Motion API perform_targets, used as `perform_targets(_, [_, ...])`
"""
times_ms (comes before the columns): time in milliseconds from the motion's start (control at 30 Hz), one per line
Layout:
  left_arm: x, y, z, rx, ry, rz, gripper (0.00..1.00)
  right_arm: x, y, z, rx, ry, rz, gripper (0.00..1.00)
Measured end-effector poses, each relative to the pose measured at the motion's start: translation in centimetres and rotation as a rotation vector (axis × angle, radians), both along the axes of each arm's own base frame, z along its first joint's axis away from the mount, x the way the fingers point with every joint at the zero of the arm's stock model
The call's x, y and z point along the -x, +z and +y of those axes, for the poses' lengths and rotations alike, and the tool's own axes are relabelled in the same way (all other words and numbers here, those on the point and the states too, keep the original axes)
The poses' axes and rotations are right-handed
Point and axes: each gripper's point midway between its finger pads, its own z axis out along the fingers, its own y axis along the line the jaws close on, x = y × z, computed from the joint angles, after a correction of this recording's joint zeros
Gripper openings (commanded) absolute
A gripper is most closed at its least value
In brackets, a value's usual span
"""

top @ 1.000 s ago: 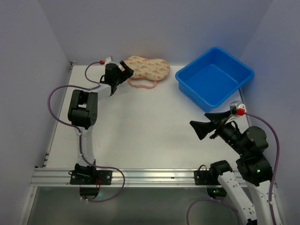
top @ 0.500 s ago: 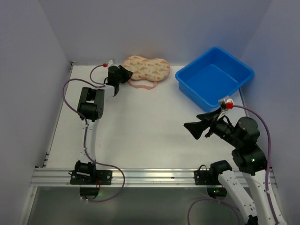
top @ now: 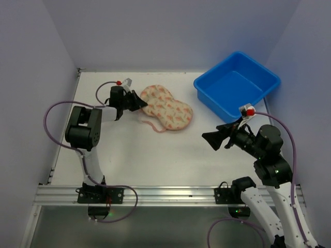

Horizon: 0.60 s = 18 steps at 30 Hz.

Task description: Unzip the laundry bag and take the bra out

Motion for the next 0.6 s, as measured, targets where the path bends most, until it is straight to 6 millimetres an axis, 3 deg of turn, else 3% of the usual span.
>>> perform_targets(100, [5.0, -0.6, 0.2, -0.093, -0.087, 0.084, 0.0, -0.1, -0.1, 0.1, 0.002, 0.002, 0.006, 0.99])
perform_targets(133, [6.6, -0.9, 0.4, -0.135, -0.11, 0.118, 0.14, -0.1, -0.2, 0.1, 0.003, 0.002, 0.007, 0.99])
perform_targets(200, [8.4, -1.3, 1.3, -0.212, -0.115, 0.171, 0.27, -0.3, -0.4, 0.1, 0.0, 0.002, 0.008, 0.99])
perform_targets(300, [9.5, -1.8, 2.8, -0.31, -0.09, 0.232, 0.47, -0.9, -1.7, 0.4, -0.003, 0.001, 0.053, 0.99])
perform_targets(333, [9.6, -1.8, 3.3, -0.335, -0.078, 0.252, 0.65, -1.3, -2.2, 0.6, -0.004, 0.002, 0.076, 0.99])
perform_targets(400, [9.3, -1.2, 3.9, -0.363, -0.056, 0.262, 0.82, -2.1, -3.5, 0.9, -0.002, 0.001, 0.129, 0.99])
perform_targets(433, [9.1, -0.7, 4.0, -0.365, -0.035, 0.26, 1.0, -2.4, -4.3, 1.1, 0.001, 0.002, 0.161, 0.99])
perform_targets(600, [10.3, 4.0, 3.5, -0.36, 0.05, 0.173, 1.0, -3.9, -8.7, 1.9, 0.027, -0.011, 0.299, 0.97])
